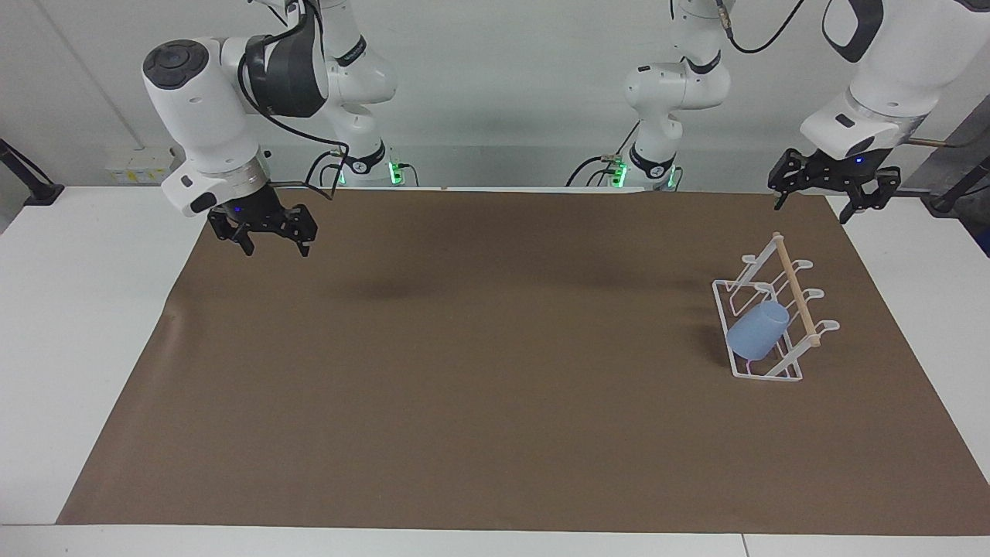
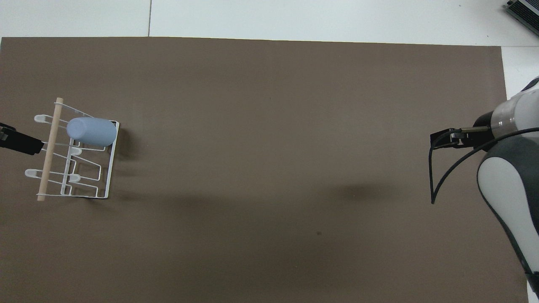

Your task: Hang cup on cup holder

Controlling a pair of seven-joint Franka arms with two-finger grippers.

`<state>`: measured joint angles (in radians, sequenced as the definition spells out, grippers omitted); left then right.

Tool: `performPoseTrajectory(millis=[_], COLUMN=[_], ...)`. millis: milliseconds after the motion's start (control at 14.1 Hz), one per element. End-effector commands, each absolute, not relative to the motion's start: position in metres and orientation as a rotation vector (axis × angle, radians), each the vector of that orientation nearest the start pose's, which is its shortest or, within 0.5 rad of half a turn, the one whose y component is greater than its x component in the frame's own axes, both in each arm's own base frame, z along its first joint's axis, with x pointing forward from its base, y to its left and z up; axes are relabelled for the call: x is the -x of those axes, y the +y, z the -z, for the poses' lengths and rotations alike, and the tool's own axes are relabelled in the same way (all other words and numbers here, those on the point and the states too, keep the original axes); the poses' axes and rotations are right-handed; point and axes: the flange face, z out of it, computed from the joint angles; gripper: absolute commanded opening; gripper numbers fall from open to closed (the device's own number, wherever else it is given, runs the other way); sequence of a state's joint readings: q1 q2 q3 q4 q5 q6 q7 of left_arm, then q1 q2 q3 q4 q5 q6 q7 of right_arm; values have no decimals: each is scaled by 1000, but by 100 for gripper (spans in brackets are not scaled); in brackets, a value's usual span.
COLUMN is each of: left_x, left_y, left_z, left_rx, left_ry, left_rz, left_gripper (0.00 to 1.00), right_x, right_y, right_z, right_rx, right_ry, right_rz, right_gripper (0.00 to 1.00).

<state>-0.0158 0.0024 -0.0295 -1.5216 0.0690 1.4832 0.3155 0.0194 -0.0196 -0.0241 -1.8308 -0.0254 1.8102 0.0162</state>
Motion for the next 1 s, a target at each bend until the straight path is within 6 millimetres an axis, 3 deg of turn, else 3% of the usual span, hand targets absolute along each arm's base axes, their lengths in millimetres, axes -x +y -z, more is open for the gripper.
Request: performPoseTrajectory(millis=[0,213,498,924], left_x=[-538,-533,-529,-528], left_y=[-20,-20,3,-3], left_z=[-648,-651,-658,-662], left_rx=[3117,3142,3228,3211], left_ry=[281,209,143,208], left_rz=[-126,-132,-107,-80], left_gripper=[100,100,100,100], right_x=[-555,-555,-554,-553], right_y=[-7,-8,-2,-7], right_z=[-535,-534,-534,-534], right_rx=[3157,3157,3148,3148], right_ry=[44,52,26,48], right_rz=[24,20,10,5], right_gripper=[100,100,100,100])
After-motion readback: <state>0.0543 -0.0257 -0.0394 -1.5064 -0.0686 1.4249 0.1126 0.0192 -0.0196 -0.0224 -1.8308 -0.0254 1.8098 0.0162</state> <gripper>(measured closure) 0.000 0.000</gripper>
